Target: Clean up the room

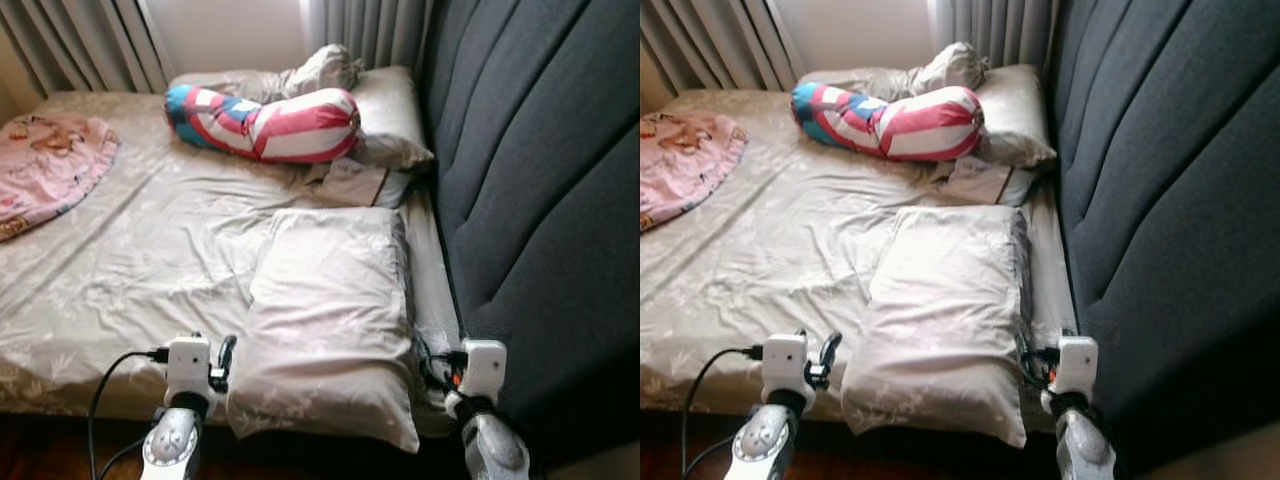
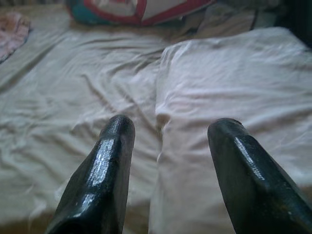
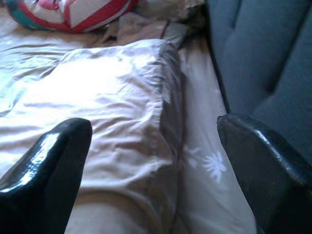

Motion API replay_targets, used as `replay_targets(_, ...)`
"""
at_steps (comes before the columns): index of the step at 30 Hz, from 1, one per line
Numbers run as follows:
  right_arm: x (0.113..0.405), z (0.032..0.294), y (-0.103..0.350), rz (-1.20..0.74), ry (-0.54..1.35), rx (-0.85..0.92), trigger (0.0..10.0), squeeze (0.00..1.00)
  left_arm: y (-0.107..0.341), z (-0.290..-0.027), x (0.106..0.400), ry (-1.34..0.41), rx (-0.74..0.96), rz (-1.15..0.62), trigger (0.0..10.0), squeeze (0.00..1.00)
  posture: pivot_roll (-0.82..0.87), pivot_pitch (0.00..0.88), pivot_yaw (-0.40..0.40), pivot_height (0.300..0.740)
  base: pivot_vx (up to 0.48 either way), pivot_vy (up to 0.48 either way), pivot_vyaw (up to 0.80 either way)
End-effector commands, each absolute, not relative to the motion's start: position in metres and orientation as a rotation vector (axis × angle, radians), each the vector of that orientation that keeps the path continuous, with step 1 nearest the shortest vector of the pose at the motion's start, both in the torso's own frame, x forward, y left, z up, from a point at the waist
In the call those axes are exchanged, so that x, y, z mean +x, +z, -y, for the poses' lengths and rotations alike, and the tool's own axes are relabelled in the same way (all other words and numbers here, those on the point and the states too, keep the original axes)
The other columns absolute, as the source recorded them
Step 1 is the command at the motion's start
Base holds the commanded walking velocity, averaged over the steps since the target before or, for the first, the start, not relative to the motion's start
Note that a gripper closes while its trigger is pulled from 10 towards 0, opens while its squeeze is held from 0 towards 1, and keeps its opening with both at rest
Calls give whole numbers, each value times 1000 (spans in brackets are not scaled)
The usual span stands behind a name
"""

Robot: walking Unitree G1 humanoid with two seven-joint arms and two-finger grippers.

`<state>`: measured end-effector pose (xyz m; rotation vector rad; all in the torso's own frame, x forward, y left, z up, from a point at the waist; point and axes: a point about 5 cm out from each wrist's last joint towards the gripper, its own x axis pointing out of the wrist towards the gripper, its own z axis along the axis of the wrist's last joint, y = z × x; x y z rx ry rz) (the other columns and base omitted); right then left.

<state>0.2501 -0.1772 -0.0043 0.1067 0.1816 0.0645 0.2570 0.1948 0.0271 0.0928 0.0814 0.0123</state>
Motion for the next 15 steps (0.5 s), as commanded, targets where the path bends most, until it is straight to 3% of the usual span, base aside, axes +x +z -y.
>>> replay_targets(1, 251, 176, 0, -161, 60, 106, 10000, 0, 29, -197, 256, 33, 84, -81, 10000, 0, -120, 36, -6, 740, 0, 0, 0)
replay_targets(12, 245, 174, -5, -195, 47, 109, 10000, 0, 35, -195, 261, 30, 53, -83, 10000, 0, -122, 49, -5, 740, 0, 0, 0)
replay_targets(15, 246, 173, -5, -203, 47, 108, 10000, 0, 36, -196, 262, 32, 47, -92, 10000, 0, -120, 50, -6, 740, 0, 280, 0)
